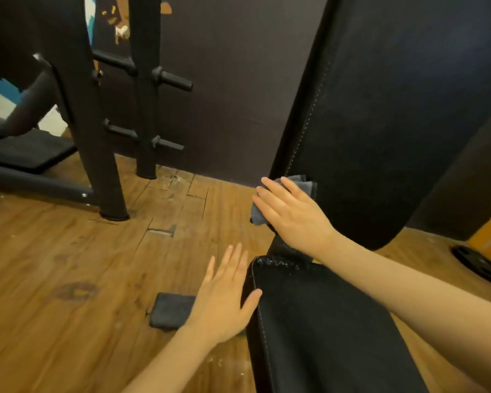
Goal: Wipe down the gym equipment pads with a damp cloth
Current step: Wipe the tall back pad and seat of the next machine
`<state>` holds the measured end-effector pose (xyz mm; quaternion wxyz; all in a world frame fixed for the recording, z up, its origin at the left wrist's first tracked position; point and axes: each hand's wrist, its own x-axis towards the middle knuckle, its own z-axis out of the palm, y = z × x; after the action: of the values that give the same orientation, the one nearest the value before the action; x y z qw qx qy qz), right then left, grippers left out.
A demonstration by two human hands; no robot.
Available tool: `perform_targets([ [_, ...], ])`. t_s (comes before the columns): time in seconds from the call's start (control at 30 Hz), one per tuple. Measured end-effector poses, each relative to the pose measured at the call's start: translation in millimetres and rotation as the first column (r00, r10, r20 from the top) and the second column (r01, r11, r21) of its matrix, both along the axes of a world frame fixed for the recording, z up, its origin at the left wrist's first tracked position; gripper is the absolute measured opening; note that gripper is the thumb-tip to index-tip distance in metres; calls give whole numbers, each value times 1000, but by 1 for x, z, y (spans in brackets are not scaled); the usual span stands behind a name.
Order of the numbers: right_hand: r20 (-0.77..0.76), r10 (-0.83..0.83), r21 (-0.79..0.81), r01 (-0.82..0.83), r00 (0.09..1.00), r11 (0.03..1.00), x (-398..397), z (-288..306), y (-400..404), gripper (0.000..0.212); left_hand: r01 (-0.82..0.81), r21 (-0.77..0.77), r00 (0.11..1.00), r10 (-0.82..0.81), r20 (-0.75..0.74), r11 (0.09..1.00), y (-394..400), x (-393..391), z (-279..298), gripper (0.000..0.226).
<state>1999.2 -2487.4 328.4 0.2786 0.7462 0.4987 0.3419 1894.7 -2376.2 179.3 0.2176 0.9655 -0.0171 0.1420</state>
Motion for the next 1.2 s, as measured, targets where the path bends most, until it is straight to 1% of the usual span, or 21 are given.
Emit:
perform_targets([
  [0.03,8,-5,-57,6,1000,998,0,-5,-5,42,5,-32,1000,-6,-16,999,1,-1,-4,87],
  [0.1,39,-14,-226,22,999,974,-3,-15,-17,42,26,-71,999,-28,-27,997,3,-2,-8,87],
  [0.17,39,-2,-367,16,999,930,-8,-18,-27,44,71,-69,997,-73,-29,995,2,-4,-7,80],
  [0.2,31,14,-401,-1,999,916,-8,-16,-30,46,94,-71,995,-97,-36,993,1,-5,-6,76],
  [0.23,25,31,-399,-19,999,917,-9,-11,-28,45,120,-77,991,-123,-42,990,0,-6,-6,72],
  [0.3,48,64,-287,-47,997,957,-7,5,-15,39,168,-111,984,-174,-47,979,0,-7,-6,68],
  [0.37,68,22,-81,-17,997,997,-2,21,8,41,202,-135,976,-211,-57,970,1,-5,-9,68],
  [0.4,79,-26,-8,27,997,1000,0,24,17,43,215,-132,973,-225,-61,968,2,-4,-10,71],
  [0.43,103,-71,11,70,992,997,2,22,22,44,228,-121,969,-237,-65,966,3,-4,-11,73],
  [0.47,117,-110,-21,113,987,993,2,13,23,45,243,-108,965,-252,-72,964,4,-3,-12,75],
  [0.5,117,-133,-87,143,984,986,0,1,19,45,254,-99,962,-262,-79,962,6,-3,-13,75],
  [0.6,125,-177,-347,210,976,914,-10,-33,-5,36,272,-103,955,-281,-91,957,11,-5,-14,72],
  [0.63,123,-188,-406,222,975,886,-11,-38,-13,36,282,-109,952,-292,-96,953,12,-6,-13,71],
  [0.67,106,-174,-429,203,979,880,-11,-39,-19,36,291,-115,948,-302,-101,950,12,-6,-13,71],
  [0.73,41,-71,-401,81,997,912,-8,-37,-24,30,299,-125,944,-312,-105,946,12,-5,-12,71],
  [0.8,15,4,-366,2,1000,931,-2,-34,-18,39,305,-145,942,-320,-96,941,11,-4,-14,70],
  [0.9,105,-9,-408,51,994,911,2,-31,-8,41,330,-184,932,-350,-92,926,12,-2,-17,69],
  [1.0,170,-39,-452,113,985,885,0,-27,-21,51,348,-152,926,-365,-99,925,18,0,-18,69],
  [1.1,73,-63,-421,88,995,903,-4,-24,-42,48,359,-104,925,-369,-95,927,22,0,-19,71],
  [1.13,15,-94,-382,92,996,920,-7,-24,-49,48,360,-101,925,-369,-95,928,22,0,-19,71],
  [1.2,-103,-124,-252,95,987,963,-19,-30,-59,44,358,-122,924,-370,-98,926,20,-1,-16,71],
])
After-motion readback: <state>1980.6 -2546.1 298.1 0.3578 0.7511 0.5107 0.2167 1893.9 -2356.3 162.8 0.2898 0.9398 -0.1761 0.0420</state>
